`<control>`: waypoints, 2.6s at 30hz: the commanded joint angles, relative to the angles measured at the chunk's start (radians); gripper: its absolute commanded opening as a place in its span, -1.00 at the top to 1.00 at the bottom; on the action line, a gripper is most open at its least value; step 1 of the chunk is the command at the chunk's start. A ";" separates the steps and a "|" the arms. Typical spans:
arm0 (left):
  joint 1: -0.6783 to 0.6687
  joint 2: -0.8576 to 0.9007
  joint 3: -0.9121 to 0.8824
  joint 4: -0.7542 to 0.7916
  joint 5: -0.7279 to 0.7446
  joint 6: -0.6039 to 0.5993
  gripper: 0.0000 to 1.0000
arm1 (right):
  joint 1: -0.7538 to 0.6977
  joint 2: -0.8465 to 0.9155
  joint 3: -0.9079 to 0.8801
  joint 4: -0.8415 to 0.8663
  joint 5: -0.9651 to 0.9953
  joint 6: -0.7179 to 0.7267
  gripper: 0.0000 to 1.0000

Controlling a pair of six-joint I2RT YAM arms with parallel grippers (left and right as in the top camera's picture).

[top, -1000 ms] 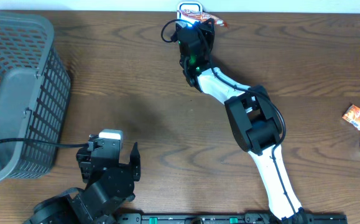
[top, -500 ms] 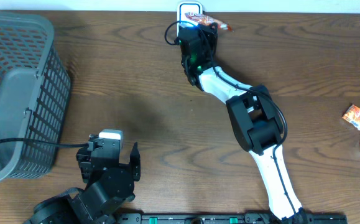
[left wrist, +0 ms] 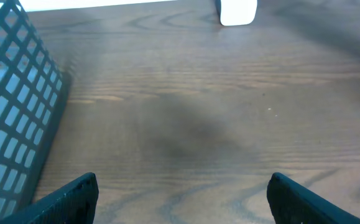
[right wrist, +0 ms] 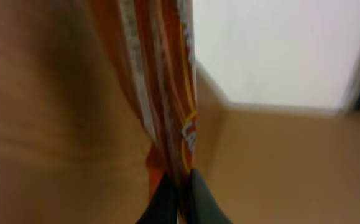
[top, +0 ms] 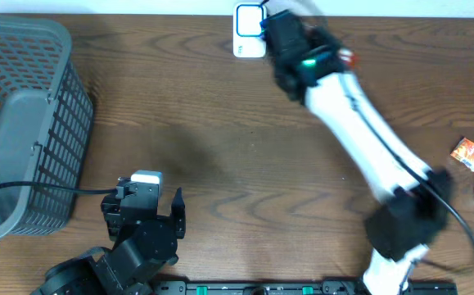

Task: Scan the item barcode

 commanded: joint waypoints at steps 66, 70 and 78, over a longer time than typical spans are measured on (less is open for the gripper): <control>0.004 -0.002 -0.003 -0.001 -0.009 -0.012 -0.74 | -0.627 -0.814 0.053 0.311 -1.291 0.697 -0.99; 0.004 -0.002 -0.003 0.002 -0.009 -0.012 -0.74 | -0.485 -0.953 -0.110 0.346 -1.119 0.685 -0.98; 0.005 -0.002 -0.003 0.378 -0.345 0.072 -0.74 | -0.397 -1.151 -0.362 0.497 -1.073 0.686 -0.99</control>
